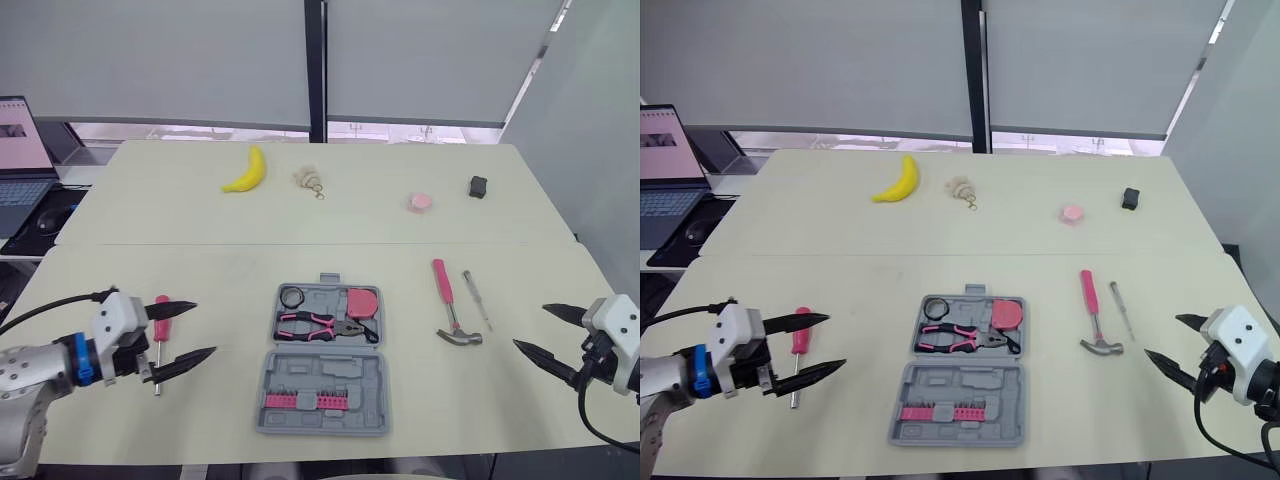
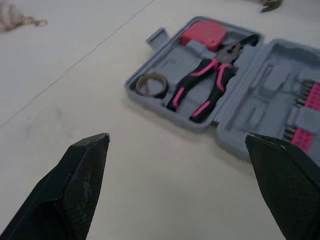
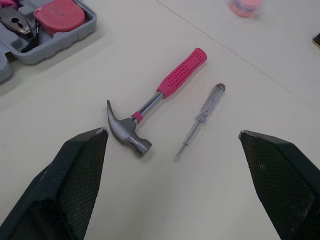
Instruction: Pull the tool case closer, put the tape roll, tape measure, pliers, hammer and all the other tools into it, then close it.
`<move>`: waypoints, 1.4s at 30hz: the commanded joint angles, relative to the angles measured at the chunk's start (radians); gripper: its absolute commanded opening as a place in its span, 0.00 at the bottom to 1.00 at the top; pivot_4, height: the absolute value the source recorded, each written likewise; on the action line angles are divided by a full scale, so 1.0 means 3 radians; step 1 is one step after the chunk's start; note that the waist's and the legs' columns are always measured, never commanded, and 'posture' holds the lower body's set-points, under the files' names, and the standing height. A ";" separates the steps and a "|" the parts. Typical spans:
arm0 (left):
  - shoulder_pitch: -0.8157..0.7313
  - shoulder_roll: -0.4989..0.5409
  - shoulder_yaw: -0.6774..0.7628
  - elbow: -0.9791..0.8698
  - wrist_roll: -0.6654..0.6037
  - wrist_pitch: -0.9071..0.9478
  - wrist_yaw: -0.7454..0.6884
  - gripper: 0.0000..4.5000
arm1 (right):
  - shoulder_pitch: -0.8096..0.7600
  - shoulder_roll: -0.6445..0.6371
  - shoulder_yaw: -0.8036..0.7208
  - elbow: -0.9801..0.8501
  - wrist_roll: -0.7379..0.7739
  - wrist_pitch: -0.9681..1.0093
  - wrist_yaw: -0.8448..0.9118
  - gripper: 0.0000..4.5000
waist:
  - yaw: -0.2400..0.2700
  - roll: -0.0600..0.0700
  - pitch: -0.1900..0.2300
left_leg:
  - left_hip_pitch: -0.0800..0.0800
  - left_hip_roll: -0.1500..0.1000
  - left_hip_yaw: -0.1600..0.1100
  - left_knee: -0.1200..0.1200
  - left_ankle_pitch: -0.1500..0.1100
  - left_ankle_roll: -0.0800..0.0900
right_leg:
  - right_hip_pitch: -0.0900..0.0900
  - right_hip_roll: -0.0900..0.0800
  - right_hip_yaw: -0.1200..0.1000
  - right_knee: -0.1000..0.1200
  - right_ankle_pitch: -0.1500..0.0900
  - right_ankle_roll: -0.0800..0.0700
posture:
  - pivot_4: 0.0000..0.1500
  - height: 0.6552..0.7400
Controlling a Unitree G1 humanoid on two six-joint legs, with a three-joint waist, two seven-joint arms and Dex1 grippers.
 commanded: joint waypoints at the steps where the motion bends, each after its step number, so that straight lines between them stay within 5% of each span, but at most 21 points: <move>1: -0.0182 0.0004 -0.0259 -0.0340 -0.0124 -0.0007 -0.0151 1.00 | -0.0146 0.0145 0.0129 -0.0096 -0.0090 0.0088 -0.0352 0.99 | -0.0008 0.0000 0.0000 | 0.0001 0.0001 0.0000 0.0000 0.0000 0.0000 | 0.0000 0.0002 0.0000 0.0000 0.0000 0.0000 | 1.00 1.00; 8: -0.0808 -0.0154 -0.0712 -0.0470 -0.0239 0.0215 -0.0127 1.00 | -0.0924 0.0547 0.0754 0.0373 -0.0456 0.0310 -0.1089 0.99 | -0.0004 0.0009 0.0000 | 0.0004 0.0000 -0.0011 0.0006 0.0001 0.0000 | 0.0000 0.0018 0.0006 0.0003 0.0012 0.0003 | 1.00 1.00; 27: -0.0978 -0.0385 -0.0987 -0.0374 -0.0137 0.0071 -0.0130 1.00 | -0.2072 0.1018 0.1140 0.2144 -0.0657 0.0162 -0.1525 0.99 | 0.0002 0.0014 0.0002 | -0.0003 0.0001 -0.0008 0.0003 0.0001 0.0001 | -0.0009 0.0022 0.0010 0.0002 0.0013 0.0003 | 1.00 1.00; 42: -0.1140 -0.0464 -0.1086 -0.0599 -0.0356 0.0303 -0.0146 1.00 | -0.2011 0.1132 0.1139 0.2163 -0.0649 0.0255 -0.1706 0.16 | 0.0002 0.0015 0.0002 | -0.0002 0.0001 -0.0008 0.0003 0.0001 0.0001 | -0.0008 0.0022 0.0010 0.0002 0.0013 0.0003 | 1.00 1.00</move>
